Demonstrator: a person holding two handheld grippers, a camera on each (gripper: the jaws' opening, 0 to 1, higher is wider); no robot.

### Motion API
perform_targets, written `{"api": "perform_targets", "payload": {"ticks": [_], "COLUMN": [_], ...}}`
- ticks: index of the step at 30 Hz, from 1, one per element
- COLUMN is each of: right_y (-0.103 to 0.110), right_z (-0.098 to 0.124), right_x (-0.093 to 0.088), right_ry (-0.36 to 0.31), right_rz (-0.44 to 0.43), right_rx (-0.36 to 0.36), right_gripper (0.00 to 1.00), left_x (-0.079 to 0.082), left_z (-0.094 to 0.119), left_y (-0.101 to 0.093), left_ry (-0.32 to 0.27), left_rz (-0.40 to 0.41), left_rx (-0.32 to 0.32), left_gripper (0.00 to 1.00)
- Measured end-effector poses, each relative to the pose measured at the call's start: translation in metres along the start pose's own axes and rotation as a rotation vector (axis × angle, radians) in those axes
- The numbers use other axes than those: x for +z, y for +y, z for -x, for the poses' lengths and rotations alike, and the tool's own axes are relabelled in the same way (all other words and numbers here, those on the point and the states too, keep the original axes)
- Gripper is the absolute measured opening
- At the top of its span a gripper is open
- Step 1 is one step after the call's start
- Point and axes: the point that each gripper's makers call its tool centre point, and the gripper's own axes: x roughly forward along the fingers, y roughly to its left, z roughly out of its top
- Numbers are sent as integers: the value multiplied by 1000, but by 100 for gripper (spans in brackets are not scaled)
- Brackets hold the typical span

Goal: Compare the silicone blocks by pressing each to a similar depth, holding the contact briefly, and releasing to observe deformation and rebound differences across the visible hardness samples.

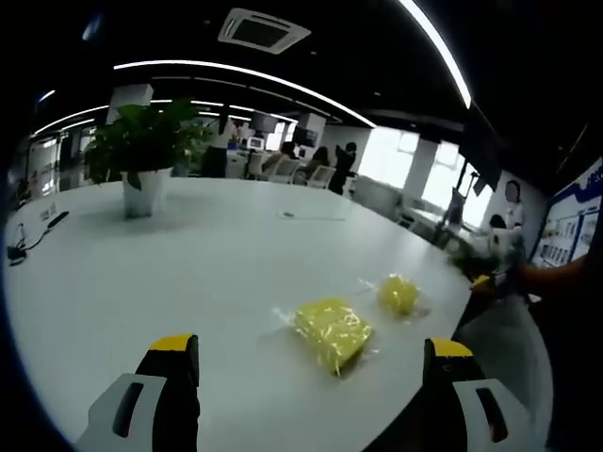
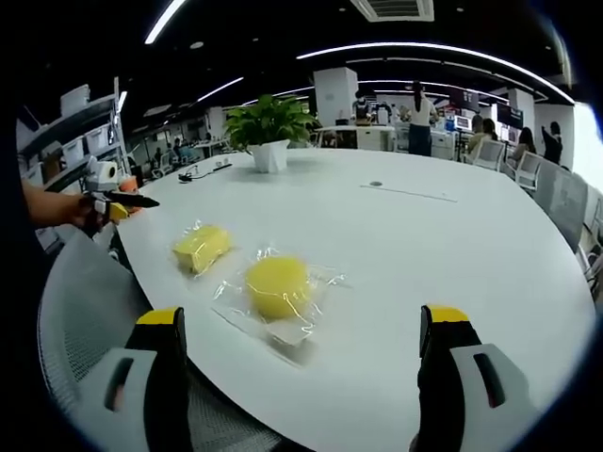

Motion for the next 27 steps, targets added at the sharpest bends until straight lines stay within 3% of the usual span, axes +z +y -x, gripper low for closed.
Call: {"api": "perform_targets", "payload": {"ticks": [12, 22, 27], "right_y": [5, 6, 5], "right_z": [1, 1, 3], "right_x": [0, 0, -1], "right_ry": [5, -6, -5], "right_rz": [-2, -12, -13], "right_rx": [16, 12, 5], "right_gripper": [96, 96, 96], "left_x": [0, 10, 12], "left_z": [3, -1, -6], "left_y": [-2, 0, 2], "left_ry": [15, 3, 2], "left_rz": [36, 41, 84], "left_rx": [-7, -5, -9], "left_gripper": [100, 100, 100]}}
